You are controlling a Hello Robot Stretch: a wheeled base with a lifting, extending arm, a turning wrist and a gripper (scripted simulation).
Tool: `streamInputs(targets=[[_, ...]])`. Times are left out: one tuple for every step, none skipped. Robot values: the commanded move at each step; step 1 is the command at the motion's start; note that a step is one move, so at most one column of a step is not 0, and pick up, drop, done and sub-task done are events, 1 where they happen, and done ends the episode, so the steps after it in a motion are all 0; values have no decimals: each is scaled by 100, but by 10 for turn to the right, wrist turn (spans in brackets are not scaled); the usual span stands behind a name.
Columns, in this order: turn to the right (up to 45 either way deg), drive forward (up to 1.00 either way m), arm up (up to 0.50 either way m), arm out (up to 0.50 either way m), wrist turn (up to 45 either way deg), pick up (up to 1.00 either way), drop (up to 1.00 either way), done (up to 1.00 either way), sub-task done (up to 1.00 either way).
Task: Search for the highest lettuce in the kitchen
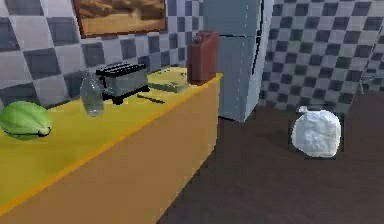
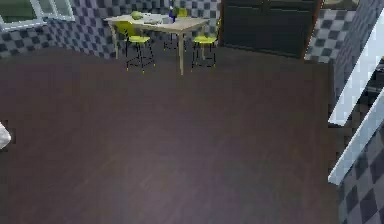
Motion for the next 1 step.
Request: streamInputs(targets=[[300, 0, 0, 0, 0, 0, 0, 0, 0]])
